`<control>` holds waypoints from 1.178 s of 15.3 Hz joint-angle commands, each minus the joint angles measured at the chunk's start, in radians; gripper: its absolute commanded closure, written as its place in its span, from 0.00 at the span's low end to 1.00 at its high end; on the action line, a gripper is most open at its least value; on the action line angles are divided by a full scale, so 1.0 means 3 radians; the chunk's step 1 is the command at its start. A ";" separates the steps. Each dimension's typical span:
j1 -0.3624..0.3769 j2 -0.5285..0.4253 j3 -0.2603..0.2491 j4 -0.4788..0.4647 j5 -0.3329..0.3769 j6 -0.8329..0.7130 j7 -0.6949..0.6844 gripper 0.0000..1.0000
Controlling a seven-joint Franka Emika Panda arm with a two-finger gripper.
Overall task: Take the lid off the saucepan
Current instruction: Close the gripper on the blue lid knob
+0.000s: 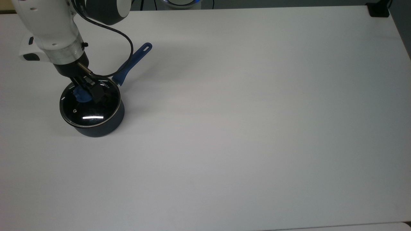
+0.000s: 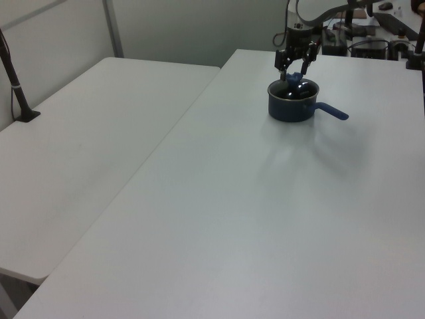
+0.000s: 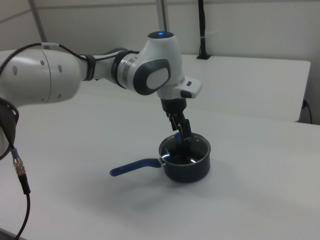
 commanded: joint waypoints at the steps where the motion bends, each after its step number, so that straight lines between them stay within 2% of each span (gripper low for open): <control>1: 0.0032 0.0032 -0.0056 0.0017 -0.0024 -0.0005 0.0082 0.14; 3: 0.0037 0.0017 -0.0112 0.0017 -0.0004 -0.0020 0.0107 0.15; 9: 0.0058 0.0022 -0.0118 0.0012 -0.0024 -0.0020 0.0194 0.17; 14: 0.0063 0.0022 -0.0118 0.0012 -0.0024 -0.0020 0.0194 0.50; 18: 0.0058 0.0017 -0.0123 0.0017 -0.0019 -0.0020 0.0195 0.65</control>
